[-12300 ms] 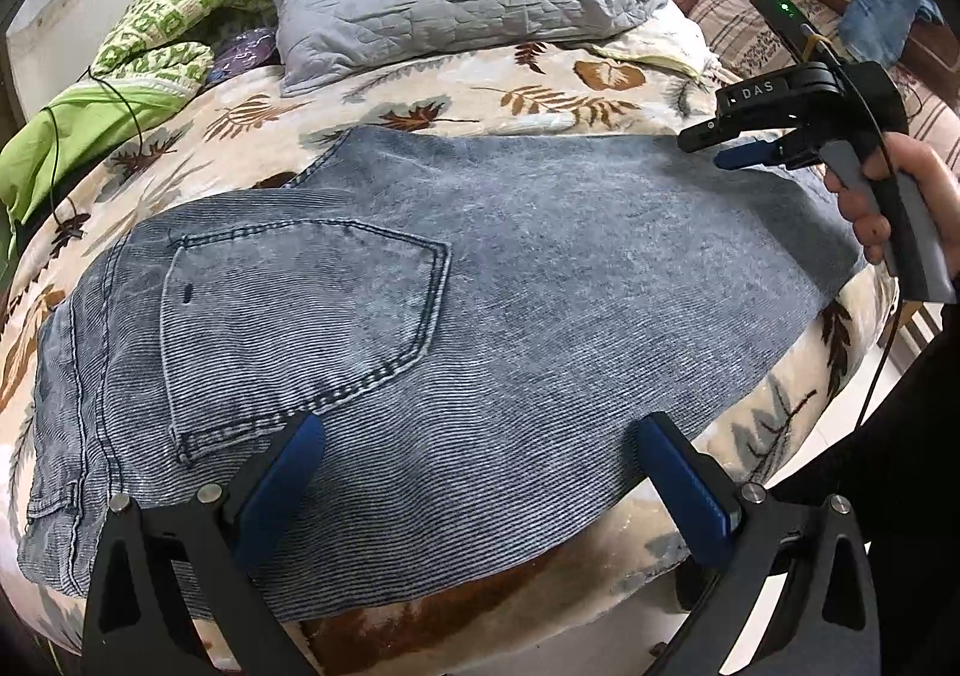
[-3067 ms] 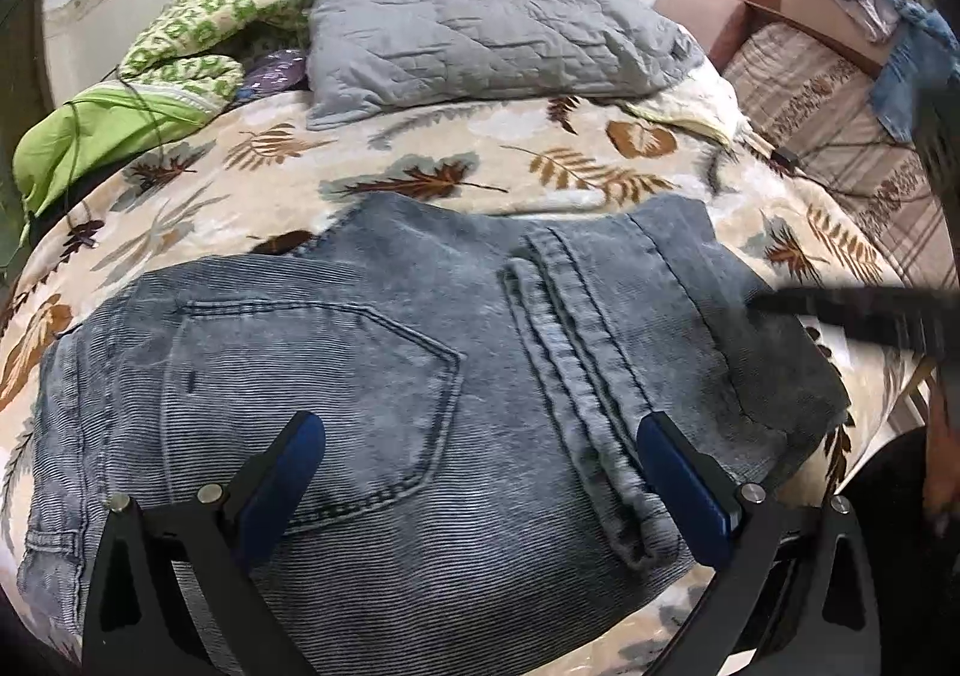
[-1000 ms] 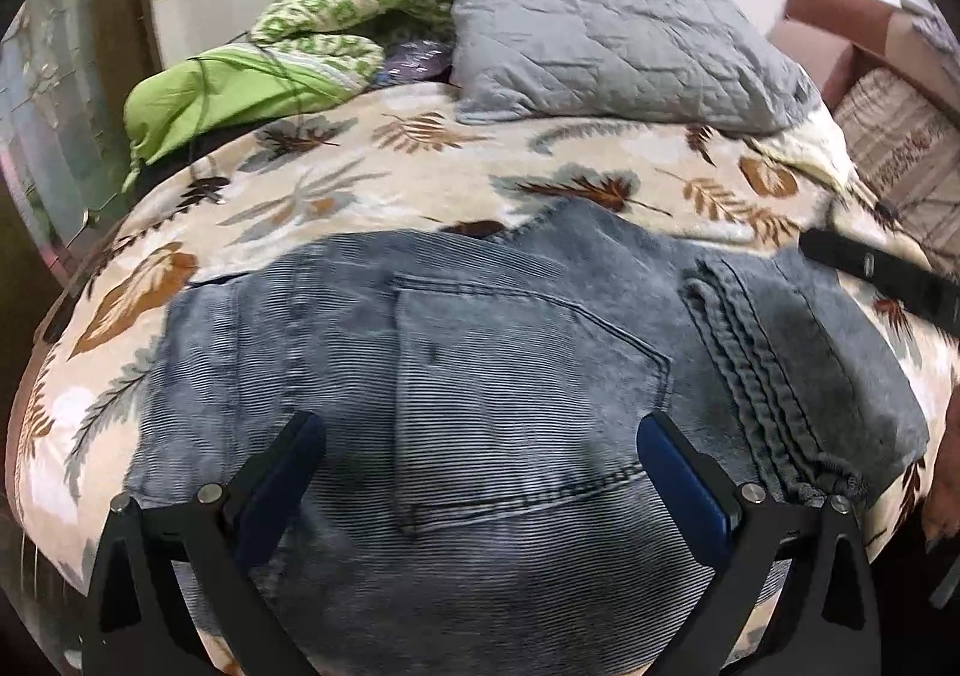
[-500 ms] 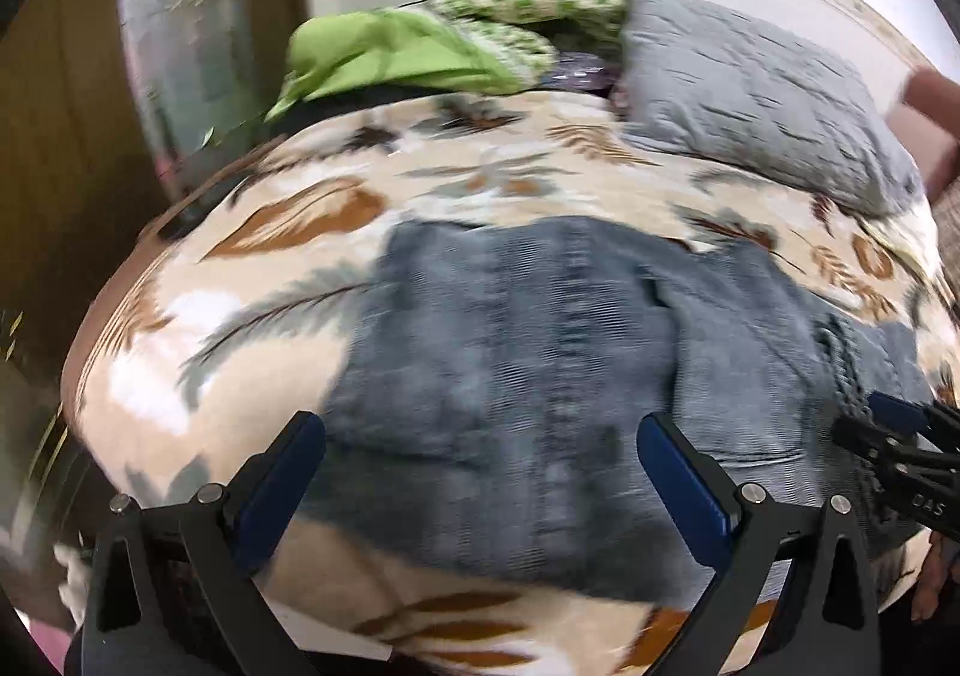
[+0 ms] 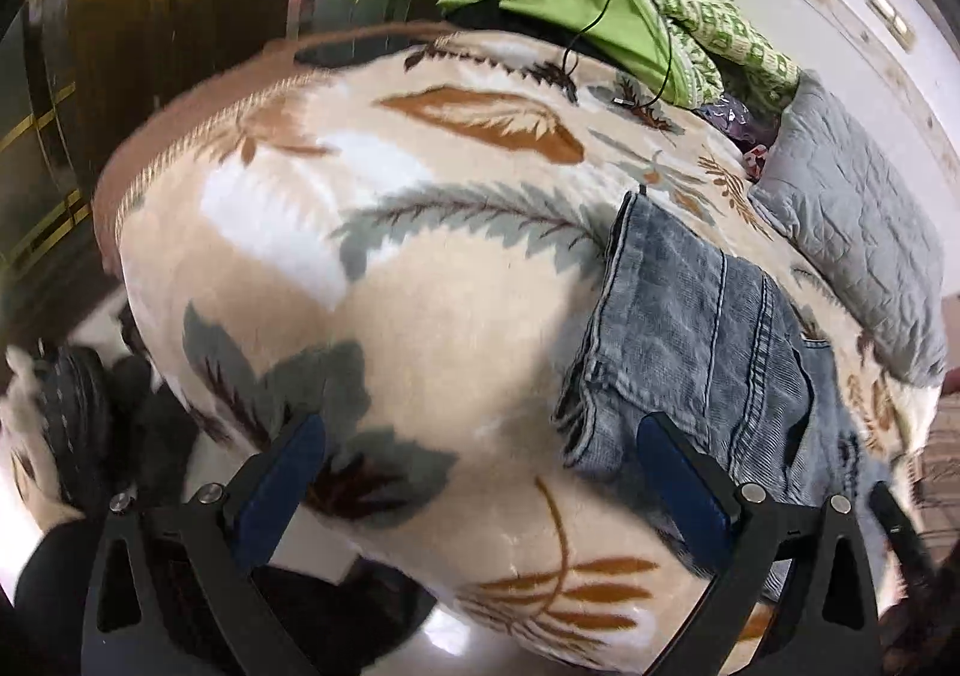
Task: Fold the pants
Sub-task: 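Move the left gripper over the folded jeans leg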
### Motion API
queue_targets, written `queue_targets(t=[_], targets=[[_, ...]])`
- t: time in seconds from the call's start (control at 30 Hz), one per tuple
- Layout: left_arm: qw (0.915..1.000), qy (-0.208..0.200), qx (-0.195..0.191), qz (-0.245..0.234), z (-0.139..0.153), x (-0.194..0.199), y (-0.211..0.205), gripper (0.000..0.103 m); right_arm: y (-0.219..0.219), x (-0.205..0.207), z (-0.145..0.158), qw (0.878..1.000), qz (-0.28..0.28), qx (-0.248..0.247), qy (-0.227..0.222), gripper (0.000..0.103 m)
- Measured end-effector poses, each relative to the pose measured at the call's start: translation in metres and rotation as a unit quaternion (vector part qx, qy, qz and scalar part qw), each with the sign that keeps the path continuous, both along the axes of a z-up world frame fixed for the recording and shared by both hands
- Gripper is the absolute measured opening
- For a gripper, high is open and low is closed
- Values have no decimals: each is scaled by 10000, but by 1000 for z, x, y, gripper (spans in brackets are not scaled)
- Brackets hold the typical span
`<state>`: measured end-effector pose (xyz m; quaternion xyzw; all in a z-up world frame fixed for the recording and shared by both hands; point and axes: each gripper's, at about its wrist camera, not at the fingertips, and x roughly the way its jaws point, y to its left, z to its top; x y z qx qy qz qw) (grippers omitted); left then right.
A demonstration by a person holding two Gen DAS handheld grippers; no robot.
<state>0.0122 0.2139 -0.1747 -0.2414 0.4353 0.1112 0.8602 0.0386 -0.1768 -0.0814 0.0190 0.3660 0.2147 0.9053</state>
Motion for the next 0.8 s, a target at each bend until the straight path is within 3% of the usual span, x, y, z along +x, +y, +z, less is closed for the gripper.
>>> queue_targets(t=[0.07,0.17,0.3,0.4,0.57,0.63,0.73,0.8], targets=[[9996,-24,-245,-149,2,-4,-2,103,3,2,-3,10000,55,0,51,61],[9992,-129,-313,-230,14,-9,-11,103,6,1,-5,9998,139,-12,123,61],[9958,-7,-833,-376,14,3,-13,103,9,2,-6,9998,151,-77,136,61],[9923,98,-1135,-484,11,11,-16,92,4,3,-3,9999,98,17,105,61],[9797,304,-1895,-574,1,23,-25,89,-6,6,0,9994,-37,282,176,61],[9756,377,-2093,-553,-5,32,-28,80,-7,6,2,9993,-67,310,173,61],[9731,507,-2198,-472,-15,45,-28,76,-7,4,4,9994,-49,322,119,61],[9739,387,-2206,-362,-12,47,-27,75,-8,2,5,9994,-53,328,100,61]])
